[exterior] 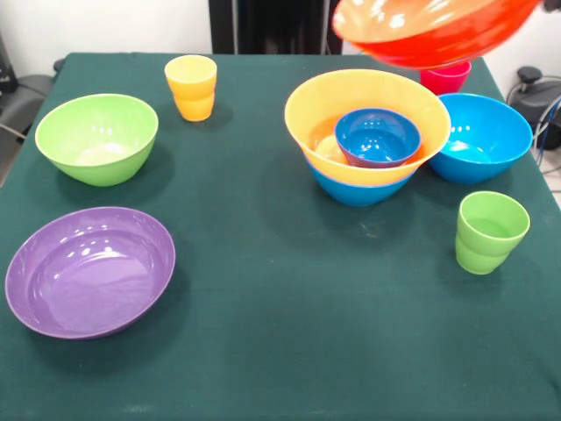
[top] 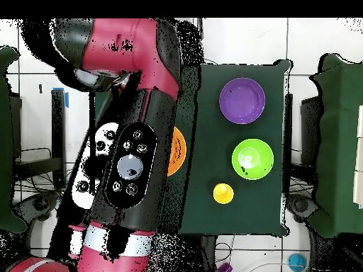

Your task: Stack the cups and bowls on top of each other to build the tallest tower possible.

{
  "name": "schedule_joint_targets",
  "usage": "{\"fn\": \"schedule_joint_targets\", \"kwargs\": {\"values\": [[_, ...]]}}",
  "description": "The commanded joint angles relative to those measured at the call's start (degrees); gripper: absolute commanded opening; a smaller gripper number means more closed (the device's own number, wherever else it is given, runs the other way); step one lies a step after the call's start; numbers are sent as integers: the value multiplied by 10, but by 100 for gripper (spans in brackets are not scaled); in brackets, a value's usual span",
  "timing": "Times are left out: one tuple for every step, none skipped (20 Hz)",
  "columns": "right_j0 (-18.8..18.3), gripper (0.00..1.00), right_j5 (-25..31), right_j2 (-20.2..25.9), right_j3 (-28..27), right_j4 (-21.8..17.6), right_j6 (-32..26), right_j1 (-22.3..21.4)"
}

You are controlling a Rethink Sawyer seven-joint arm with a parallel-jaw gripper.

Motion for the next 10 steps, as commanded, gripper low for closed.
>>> {"fn": "schedule_joint_targets", "kwargs": {"values": [[11,0,33,48,37,-39,27,-5],[11,0,30,48,39,-41,25,-2],[14,0,25,47,45,-44,24,-1],[16,0,19,46,51,-47,24,0],[18,0,13,46,57,-50,24,1],[20,0,7,45,64,-52,23,0],[21,0,2,45,69,-54,22,0],[23,0,-6,45,78,-55,21,-2],[25,0,-11,45,84,-57,21,-3],[26,0,-17,44,91,-59,20,-5]]}}
